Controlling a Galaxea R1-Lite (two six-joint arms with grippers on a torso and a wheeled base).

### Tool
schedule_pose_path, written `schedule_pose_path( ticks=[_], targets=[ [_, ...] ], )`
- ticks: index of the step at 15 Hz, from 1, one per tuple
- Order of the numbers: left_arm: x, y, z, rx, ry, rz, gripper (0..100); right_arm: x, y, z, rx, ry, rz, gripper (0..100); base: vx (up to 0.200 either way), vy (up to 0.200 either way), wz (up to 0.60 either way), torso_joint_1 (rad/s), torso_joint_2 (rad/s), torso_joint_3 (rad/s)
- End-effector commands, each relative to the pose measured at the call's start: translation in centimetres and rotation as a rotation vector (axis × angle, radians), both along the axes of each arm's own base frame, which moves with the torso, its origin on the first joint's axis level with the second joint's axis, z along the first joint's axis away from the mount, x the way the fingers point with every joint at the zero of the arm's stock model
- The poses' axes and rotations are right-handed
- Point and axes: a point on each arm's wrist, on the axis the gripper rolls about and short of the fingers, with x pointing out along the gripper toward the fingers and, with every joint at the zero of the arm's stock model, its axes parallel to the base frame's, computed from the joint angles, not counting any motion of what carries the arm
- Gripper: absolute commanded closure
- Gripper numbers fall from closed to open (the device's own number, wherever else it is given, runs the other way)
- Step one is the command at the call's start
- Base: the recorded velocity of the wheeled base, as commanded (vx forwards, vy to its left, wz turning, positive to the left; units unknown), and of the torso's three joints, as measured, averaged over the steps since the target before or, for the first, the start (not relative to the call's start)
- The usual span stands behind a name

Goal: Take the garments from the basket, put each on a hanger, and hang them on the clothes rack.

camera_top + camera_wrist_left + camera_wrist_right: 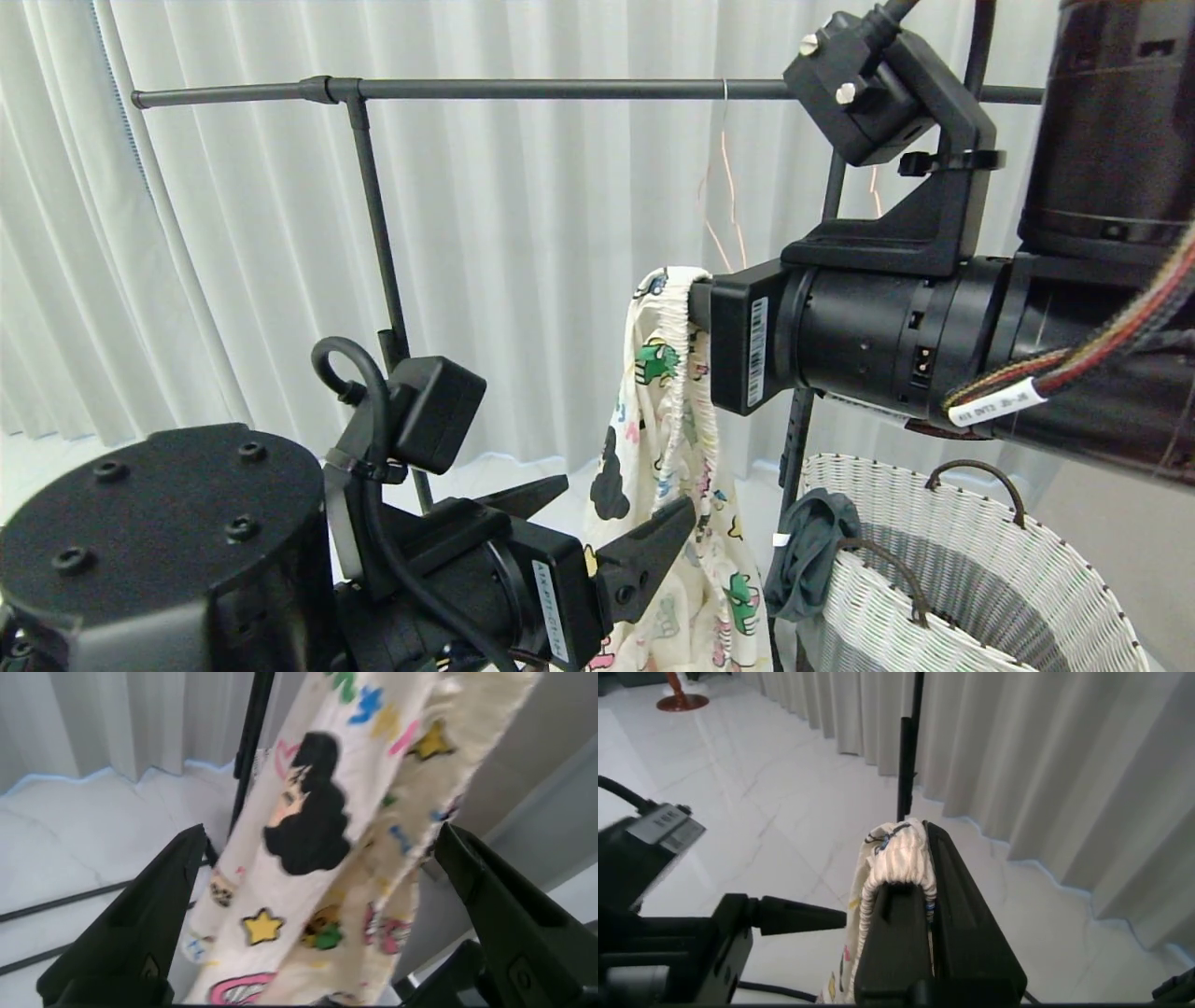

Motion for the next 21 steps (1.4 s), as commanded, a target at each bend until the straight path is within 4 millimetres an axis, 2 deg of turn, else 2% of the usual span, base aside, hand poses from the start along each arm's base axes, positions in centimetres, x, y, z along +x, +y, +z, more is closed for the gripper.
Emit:
schedule_pose_path(
  ticks=[1, 4, 5, 10, 17, 21],
  targets=[
    [0.3, -0.4, -1.5, 0.056, 0.026, 0.000, 0, -0.1, 0.1, 0.0, -0.001, 0.001, 0.005, 100, 0.000, 0.000, 0.00, 0.000, 0.00, 0.000],
    [0.9, -1.2, -4.4, 0.257, 0.001, -0.037, 0, -0.1, 0.0, -0.1, -0.003, 0.002, 0.003, 100, 0.000, 0.000, 0.00, 0.000, 0.00, 0.000],
    [0.8, -1.1, -4.7, 0.280, -0.002, -0.035, 0, -0.1, -0.1, -0.1, -0.003, 0.003, -0.001, 100, 0.000, 0.000, 0.00, 0.000, 0.00, 0.000],
    [-0.8, 1.6, -7.2, 0.403, 0.024, 0.007, 0, 0.9, -2.9, -0.1, -0.015, -0.002, -0.078, 100, 0.000, 0.000, 0.00, 0.000, 0.00, 0.000],
    [-1.2, 2.4, -6.7, 0.372, 0.004, 0.013, 0, -0.2, -6.3, -1.5, -0.133, -0.011, -0.106, 100, 0.000, 0.000, 0.00, 0.000, 0.00, 0.000],
    [-1.4, 2.7, -6.7, 0.371, 0.003, 0.017, 0, -0.3, -7.4, -1.1, -0.132, -0.015, -0.131, 100, 0.000, 0.000, 0.00, 0.000, 0.00, 0.000]
  ],
)
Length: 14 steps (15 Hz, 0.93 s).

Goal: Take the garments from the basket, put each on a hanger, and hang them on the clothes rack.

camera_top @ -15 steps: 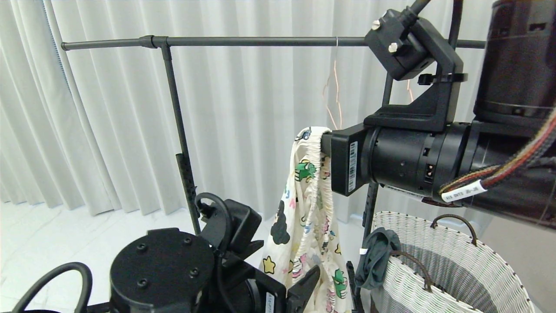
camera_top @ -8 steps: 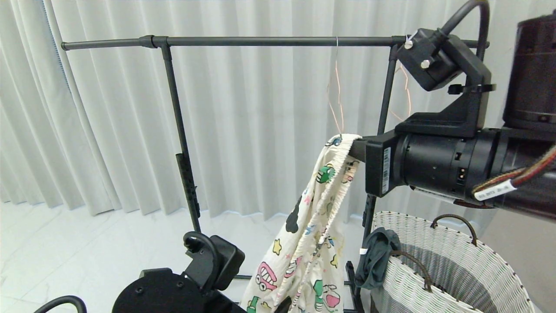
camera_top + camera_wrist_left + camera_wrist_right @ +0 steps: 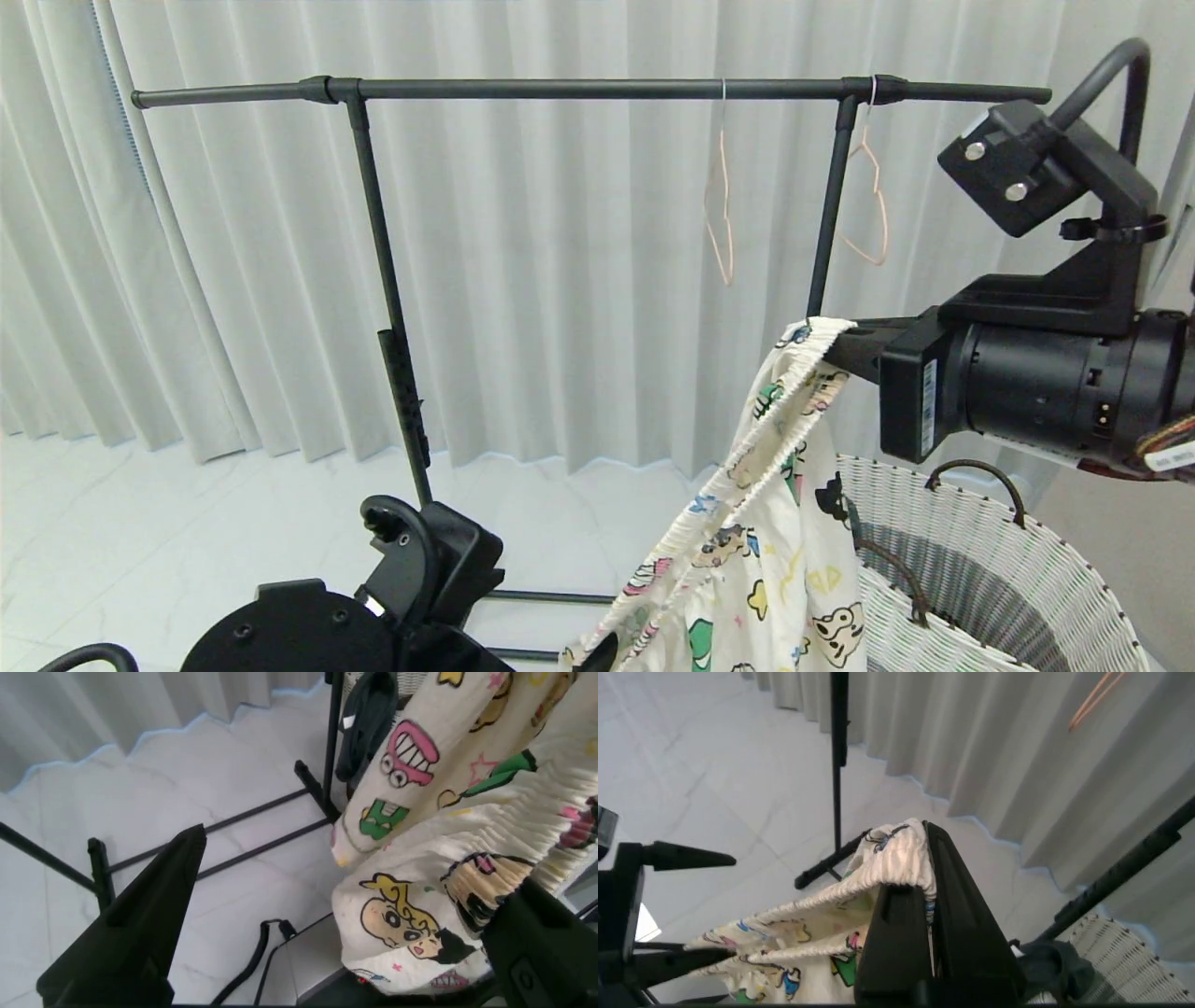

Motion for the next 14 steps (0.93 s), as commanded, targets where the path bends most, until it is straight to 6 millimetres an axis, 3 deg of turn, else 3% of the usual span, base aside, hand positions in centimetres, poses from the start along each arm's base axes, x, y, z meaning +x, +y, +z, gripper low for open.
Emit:
schedule_pose_path(
  ticks=[1, 2, 5, 8, 12, 14],
  targets=[
    [-0.1, 0.1, 0.1, -0.005, -0.004, 0.002, 0, -0.3, -0.8, 0.5, 0.011, -0.009, -0.011, 100, 0.000, 0.000, 0.00, 0.000, 0.00, 0.000],
    [-0.1, 0.2, 0.2, -0.006, -0.006, 0.004, 100, -0.4, -1.2, 0.6, 0.009, -0.007, -0.017, 100, 0.000, 0.000, 0.00, 0.000, 0.00, 0.000],
    [-0.1, 0.2, 0.4, 0.004, -0.036, 0.037, 100, -0.5, -2.4, 0.8, -0.001, 0.000, -0.049, 100, 0.000, 0.000, 0.00, 0.000, 0.00, 0.000],
    [-0.3, 0.7, 2.1, -0.010, -0.159, 0.042, 100, -1.0, -3.4, 0.3, -0.024, 0.020, -0.060, 100, 0.000, 0.000, 0.00, 0.000, 0.00, 0.000],
    [0.8, 0.9, 6.8, -0.017, -0.163, 0.092, 100, -2.3, -4.8, -1.4, -0.083, 0.019, -0.046, 100, 0.000, 0.000, 0.00, 0.000, 0.00, 0.000],
    [1.1, 0.4, 11.5, -0.018, -0.107, 0.103, 100, -2.7, -5.3, -1.3, -0.088, 0.001, -0.041, 100, 0.000, 0.000, 0.00, 0.000, 0.00, 0.000]
  ],
)
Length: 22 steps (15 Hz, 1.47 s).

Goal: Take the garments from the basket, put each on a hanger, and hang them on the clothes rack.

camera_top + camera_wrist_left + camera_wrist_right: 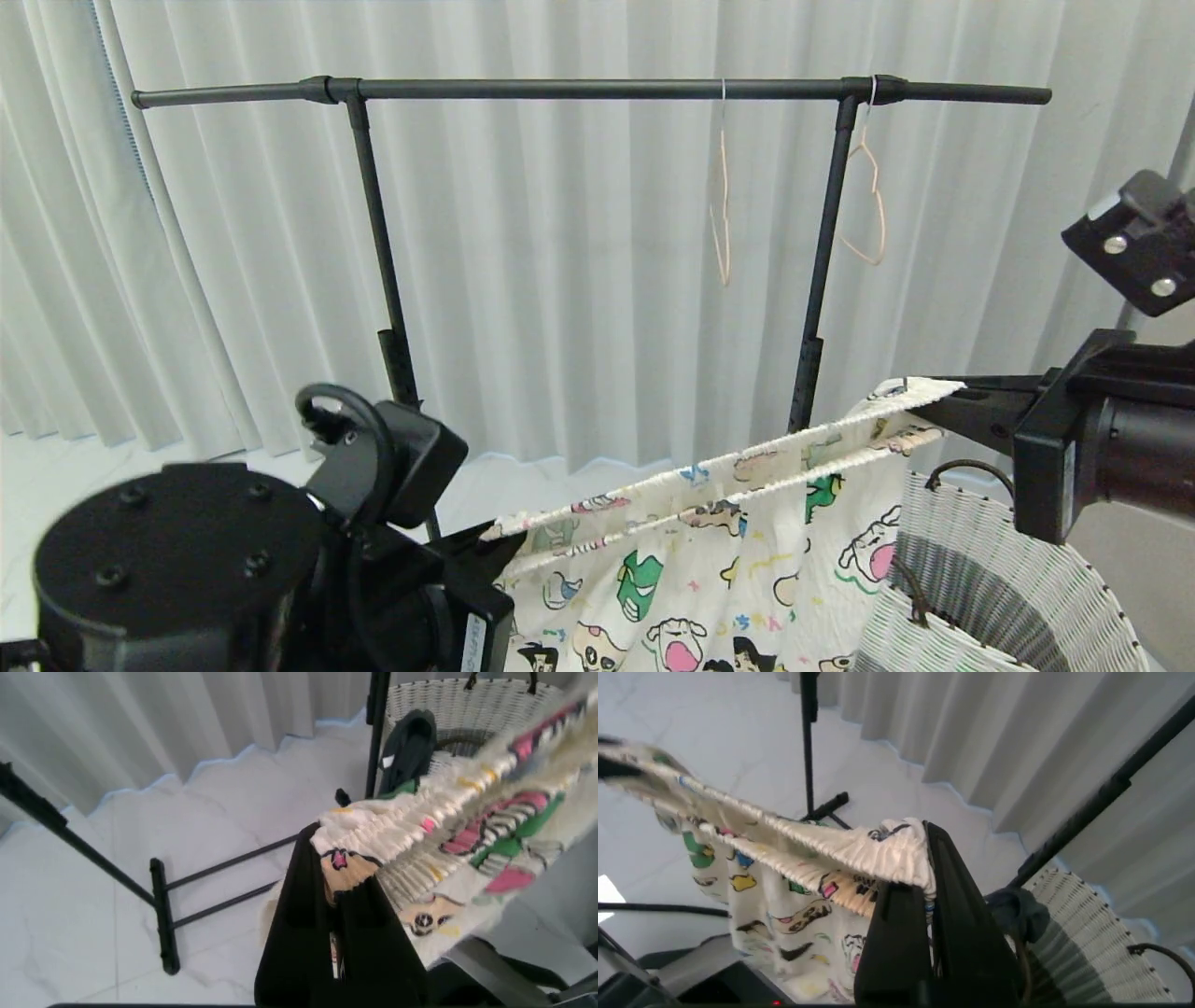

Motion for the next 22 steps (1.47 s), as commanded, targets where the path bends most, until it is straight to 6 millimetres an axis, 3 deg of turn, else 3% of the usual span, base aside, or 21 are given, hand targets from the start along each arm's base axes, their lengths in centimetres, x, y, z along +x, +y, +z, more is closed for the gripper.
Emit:
schedule_pose_path(
  ticks=[1, 5, 7, 8, 11, 13, 15, 18, 21, 22],
  targets=[
    [0.3, -0.2, 7.6, -0.081, 0.008, 0.016, 100, -0.5, -0.6, 0.4, 0.018, -0.017, 0.000, 100, 0.000, 0.000, 0.00, 0.000, 0.00, 0.000],
    [-0.7, 0.6, 14.8, -0.134, 0.149, -0.061, 100, 0.2, -0.6, 3.3, 0.088, -0.076, -0.024, 100, 0.000, 0.000, 0.00, 0.000, 0.00, 0.000],
    [-1.5, 1.2, 19.4, -0.257, 0.231, -0.168, 100, 1.4, -0.1, 5.9, 0.140, -0.122, -0.048, 100, 0.000, 0.000, 0.00, 0.000, 0.00, 0.000],
    [-1.6, 1.3, 20.7, -0.311, 0.224, -0.197, 100, 1.8, 0.0, 7.0, 0.159, -0.134, -0.036, 100, 0.000, 0.000, 0.00, 0.000, 0.00, 0.000],
    [-1.2, 1.0, 20.8, -0.290, 0.190, -0.166, 100, 2.0, 0.0, 9.2, 0.161, -0.121, 0.011, 100, 0.000, 0.000, 0.00, 0.000, 0.00, 0.000],
    [-0.7, 0.7, 19.5, -0.116, 0.105, -0.131, 100, 1.9, -1.4, 10.5, 0.116, -0.077, -0.027, 100, 0.000, 0.000, 0.00, 0.000, 0.00, 0.000],
    [-0.3, 0.2, 19.2, -0.083, 0.023, -0.168, 100, 1.1, -3.1, 11.1, 0.060, -0.015, -0.061, 100, 0.000, 0.000, 0.00, 0.000, 0.00, 0.000],
    [1.0, -1.6, 18.3, -0.126, -0.070, -0.185, 100, -1.6, -5.4, 11.8, 0.009, 0.077, -0.002, 100, 0.000, 0.000, 0.00, 0.000, 0.00, 0.000],
    [1.6, -2.4, 17.8, -0.132, -0.098, -0.190, 100, -5.3, -6.9, 11.7, 0.014, 0.169, 0.248, 100, 0.000, 0.000, 0.00, 0.000, 0.00, 0.000],
    [2.0, -3.0, 17.9, -0.153, -0.118, -0.191, 100, -6.9, -7.0, 11.4, 0.021, 0.201, 0.415, 100, 0.000, 0.000, 0.00, 0.000, 0.00, 0.000]
  ],
)
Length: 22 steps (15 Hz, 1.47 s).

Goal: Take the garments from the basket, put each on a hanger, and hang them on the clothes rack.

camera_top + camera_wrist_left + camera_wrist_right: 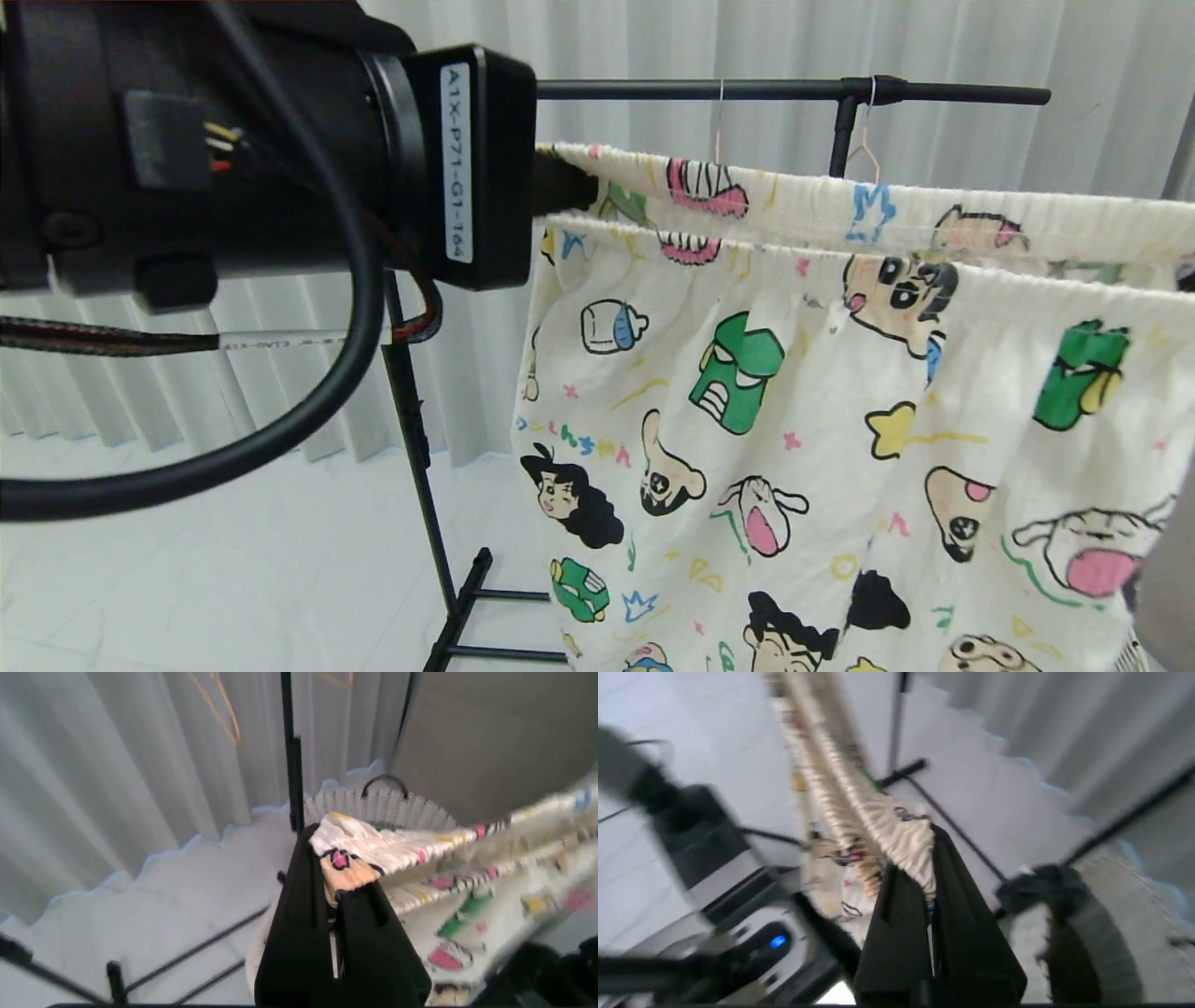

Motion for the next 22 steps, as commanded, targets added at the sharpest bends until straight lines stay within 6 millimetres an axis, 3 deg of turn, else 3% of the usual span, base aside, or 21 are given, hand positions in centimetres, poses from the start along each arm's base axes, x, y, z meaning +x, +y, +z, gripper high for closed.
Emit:
schedule_pose_path(
  ticks=[1, 7, 10, 13, 16, 19, 22],
  targets=[
    [0.6, -0.8, -0.5, 0.005, 0.004, -0.001, 100, -2.7, -0.7, -0.2, 0.027, 0.014, 0.193, 100, 0.000, 0.000, 0.00, 0.000, 0.00, 0.000],
    [0.4, -0.6, -0.4, -0.005, 0.002, -0.001, 100, -3.1, -0.6, -0.4, 0.026, 0.019, 0.232, 100, 0.000, 0.000, 0.00, 0.000, 0.00, 0.000],
    [-0.4, 0.3, -0.5, -0.045, 0.113, 0.029, 100, -2.4, -0.4, -1.4, -0.047, -0.005, 0.081, 100, 0.000, 0.000, 0.00, 0.000, 0.00, 0.000],
    [-3.2, 2.8, -0.6, -0.054, 0.311, 0.060, 100, -1.4, 0.5, -1.9, -0.023, -0.069, -0.005, 100, 0.000, 0.000, 0.00, 0.000, 0.00, 0.000],
    [-7.1, 5.6, -0.7, -0.064, 0.459, 0.018, 100, 0.5, 3.2, -2.3, 0.105, -0.160, -0.001, 100, 0.000, 0.000, 0.00, 0.000, 0.00, 0.000],
    [-10.3, 6.1, -0.1, -0.117, 0.529, -0.147, 100, 2.4, 5.9, -1.9, 0.201, -0.228, 0.001, 100, 0.000, 0.000, 0.00, 0.000, 0.00, 0.000],
    [-11.9, 6.2, 0.1, -0.108, 0.546, -0.266, 100, 3.3, 7.9, -1.7, 0.243, -0.255, 0.021, 100, 0.000, 0.000, 0.00, 0.000, 0.00, 0.000]
  ],
)
